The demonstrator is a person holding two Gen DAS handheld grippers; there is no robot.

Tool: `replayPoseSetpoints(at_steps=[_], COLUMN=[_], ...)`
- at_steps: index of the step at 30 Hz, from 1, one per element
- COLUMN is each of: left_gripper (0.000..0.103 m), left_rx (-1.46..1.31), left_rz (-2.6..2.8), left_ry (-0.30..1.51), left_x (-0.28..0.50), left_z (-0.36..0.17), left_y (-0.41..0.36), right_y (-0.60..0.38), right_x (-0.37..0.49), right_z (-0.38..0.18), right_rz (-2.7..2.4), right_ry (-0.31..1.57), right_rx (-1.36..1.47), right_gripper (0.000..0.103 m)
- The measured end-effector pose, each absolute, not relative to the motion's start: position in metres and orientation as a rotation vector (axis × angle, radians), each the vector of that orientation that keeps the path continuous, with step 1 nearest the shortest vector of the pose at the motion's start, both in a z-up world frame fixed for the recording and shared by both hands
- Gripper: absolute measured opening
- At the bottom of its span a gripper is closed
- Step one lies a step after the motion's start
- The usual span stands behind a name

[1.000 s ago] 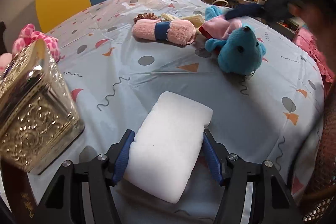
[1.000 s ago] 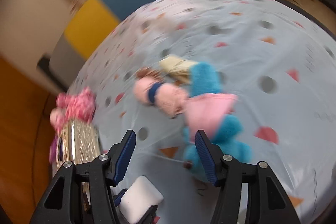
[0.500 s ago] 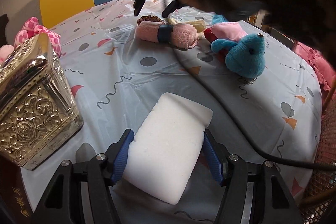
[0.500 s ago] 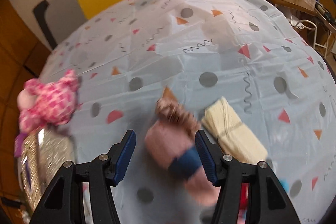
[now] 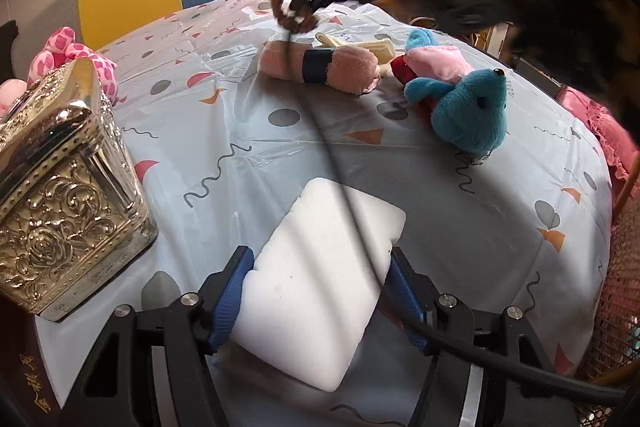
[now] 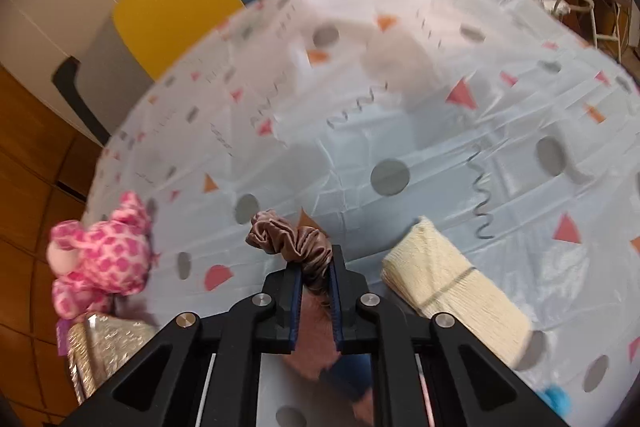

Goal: Organize soft objects
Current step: 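Grasp the brown satin scrunchie with the right tool while the left tool holds the block, then carry the foam block toward the gold tray while the right tool carries the scrunchie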

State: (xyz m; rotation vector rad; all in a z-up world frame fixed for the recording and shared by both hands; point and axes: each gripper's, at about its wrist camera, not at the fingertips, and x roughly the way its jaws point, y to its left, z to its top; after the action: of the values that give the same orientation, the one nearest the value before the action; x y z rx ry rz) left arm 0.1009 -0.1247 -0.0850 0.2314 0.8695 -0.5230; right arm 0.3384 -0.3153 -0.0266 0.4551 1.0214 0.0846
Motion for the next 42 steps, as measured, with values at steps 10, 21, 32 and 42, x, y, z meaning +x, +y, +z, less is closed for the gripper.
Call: replayPoseSetpoints(at_steps=[10,21,32,42], left_gripper=[0.065,0.065,0.065,0.065], left_rx=[0.235,0.177,0.092,-0.022], left_rz=[-0.506,-0.401,-0.047,0.183], left_ry=[0.889,0.806,0.739,0.759], left_x=[0.134,0.208,0.282,0.235], left_z=[-0.063,0.032,0.084,0.067], left_y=[-0.141,-0.141,-0.006,0.141], right_y=[-0.35,-0.387,-0.376,-0.351], right_x=[0.238,0.164,0.162,0.165], right_z=[0.023,0.014,0.01,0.008], right_rz=[0.061,0.061,0.081,0.106], right_ry=[0.891,0.754,0.771,0.804], right_rx=[0.461,0.62,0.551,0.429], right_gripper=[0.01,0.01,0.01,0.01])
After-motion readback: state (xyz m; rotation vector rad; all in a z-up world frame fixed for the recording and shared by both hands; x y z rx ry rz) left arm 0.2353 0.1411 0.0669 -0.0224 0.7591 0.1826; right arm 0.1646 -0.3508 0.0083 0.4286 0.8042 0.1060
